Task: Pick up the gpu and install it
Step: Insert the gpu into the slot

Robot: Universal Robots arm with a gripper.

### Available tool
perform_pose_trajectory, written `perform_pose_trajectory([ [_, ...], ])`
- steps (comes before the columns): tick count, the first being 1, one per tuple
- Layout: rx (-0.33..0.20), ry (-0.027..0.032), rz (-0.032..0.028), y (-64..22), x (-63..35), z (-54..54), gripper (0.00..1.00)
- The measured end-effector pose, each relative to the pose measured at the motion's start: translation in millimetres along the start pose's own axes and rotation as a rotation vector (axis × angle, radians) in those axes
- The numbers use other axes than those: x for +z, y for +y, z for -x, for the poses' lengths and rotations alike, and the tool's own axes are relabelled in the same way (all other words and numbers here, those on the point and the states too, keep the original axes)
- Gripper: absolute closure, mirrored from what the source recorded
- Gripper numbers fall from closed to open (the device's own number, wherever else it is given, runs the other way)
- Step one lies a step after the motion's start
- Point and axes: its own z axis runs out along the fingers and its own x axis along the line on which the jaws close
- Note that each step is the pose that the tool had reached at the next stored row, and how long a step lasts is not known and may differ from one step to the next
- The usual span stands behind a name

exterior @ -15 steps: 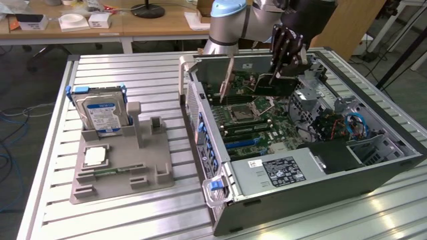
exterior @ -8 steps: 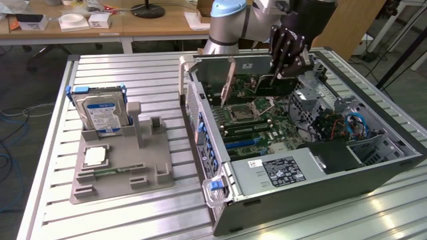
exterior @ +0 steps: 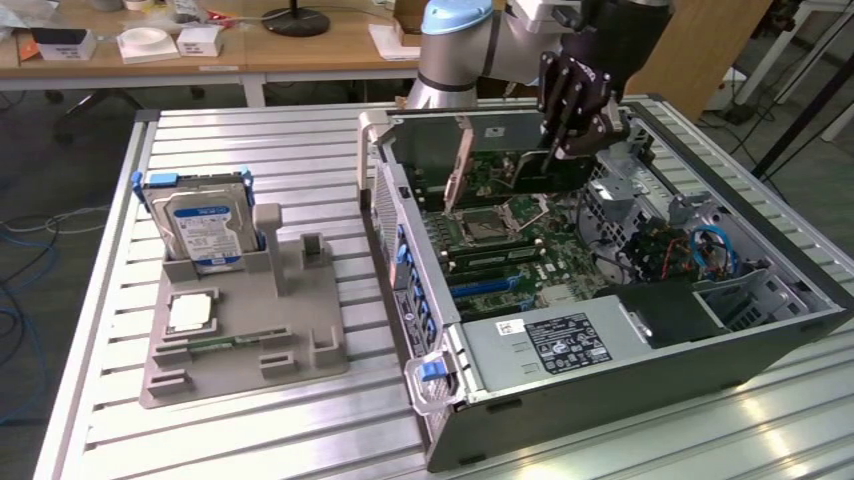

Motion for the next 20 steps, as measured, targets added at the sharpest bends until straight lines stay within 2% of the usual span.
perform_pose_trajectory([
  [3, 0.000, -0.0002, -0.0074, -0.1, 2.6, -0.2, 0.74],
  [12, 0.014, -0.0006, -0.0094, -0.1, 5.8, -1.5, 0.74],
  [20, 0.038, -0.0011, -0.0110, -0.7, 11.3, -11.7, 0.74],
])
